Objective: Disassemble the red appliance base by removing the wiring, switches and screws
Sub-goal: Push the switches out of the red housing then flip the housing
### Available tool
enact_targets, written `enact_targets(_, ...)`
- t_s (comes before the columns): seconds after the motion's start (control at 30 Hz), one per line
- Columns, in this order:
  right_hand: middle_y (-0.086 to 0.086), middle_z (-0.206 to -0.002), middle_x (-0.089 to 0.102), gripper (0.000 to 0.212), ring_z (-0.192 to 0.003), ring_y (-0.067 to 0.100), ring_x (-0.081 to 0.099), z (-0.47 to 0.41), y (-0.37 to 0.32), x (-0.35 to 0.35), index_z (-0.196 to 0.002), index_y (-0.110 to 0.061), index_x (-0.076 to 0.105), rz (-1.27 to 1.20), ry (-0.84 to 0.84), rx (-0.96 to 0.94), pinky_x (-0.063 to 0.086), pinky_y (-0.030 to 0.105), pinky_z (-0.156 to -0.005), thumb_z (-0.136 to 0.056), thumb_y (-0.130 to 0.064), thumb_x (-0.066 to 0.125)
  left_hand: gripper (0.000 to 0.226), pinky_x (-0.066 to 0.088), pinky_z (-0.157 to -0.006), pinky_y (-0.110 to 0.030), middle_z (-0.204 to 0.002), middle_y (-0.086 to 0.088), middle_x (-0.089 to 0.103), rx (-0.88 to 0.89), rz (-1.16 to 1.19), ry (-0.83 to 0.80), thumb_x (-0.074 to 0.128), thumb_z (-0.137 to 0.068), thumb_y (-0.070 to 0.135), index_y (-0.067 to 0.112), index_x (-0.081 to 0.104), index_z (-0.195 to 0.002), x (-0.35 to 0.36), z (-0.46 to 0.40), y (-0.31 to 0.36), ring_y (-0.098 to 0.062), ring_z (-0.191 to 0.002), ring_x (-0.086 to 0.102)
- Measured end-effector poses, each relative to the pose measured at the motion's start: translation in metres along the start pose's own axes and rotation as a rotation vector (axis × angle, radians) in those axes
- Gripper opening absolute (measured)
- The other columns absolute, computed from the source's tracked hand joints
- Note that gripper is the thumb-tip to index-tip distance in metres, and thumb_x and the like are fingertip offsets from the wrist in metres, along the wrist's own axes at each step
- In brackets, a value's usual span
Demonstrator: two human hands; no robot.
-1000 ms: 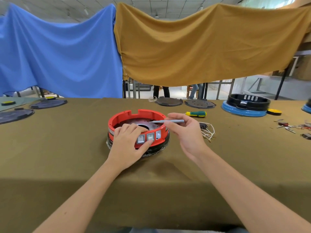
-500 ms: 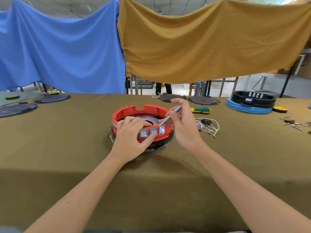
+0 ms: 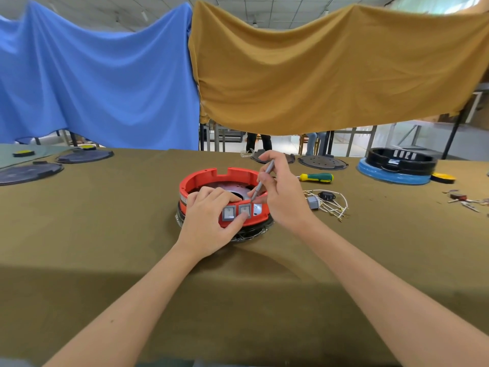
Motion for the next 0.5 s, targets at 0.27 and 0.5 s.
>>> enact_targets(0.27, 0.000, -0.084, 0.055, 0.020, -0.070, 0.020, 0.069, -0.005, -0.011, 0.007, -0.108, -0.027, 0.040, 0.161, -0.092, -0.052, 0.060, 0.042, -0.069, -0.104, -0.008, 0.042, 0.036, 0.028, -0.090, -0.027, -0.097, 0.012, 0.060, -0.020, -0.010, -0.012, 0.057, -0.084, 0.055, 0.024, 0.063, -0.101, 0.002, 0.000, -0.002, -0.012, -0.097, 0.050)
enact_targets(0.5, 0.005, -0.082, 0.054, 0.008, -0.064, 0.023, 0.070, -0.029, -0.015, 0.002, -0.110, -0.018, 0.037, 0.249, -0.322, 0.064, 0.061, 0.040, -0.061, -0.106, -0.011, 0.038, 0.046, 0.032, -0.087, -0.031, -0.092, 0.009, 0.059, -0.014, -0.058, -0.016, 0.054, -0.081, 0.064, 0.021, 0.066, -0.094, 0.002, 0.001, -0.002, -0.014, -0.091, 0.051)
Point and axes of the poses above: each hand's wrist, its own z-axis away from the middle knuckle, its own x-axis out of the palm, y = z × x, the point moved 4 cm from there along -z, towards the middle knuckle
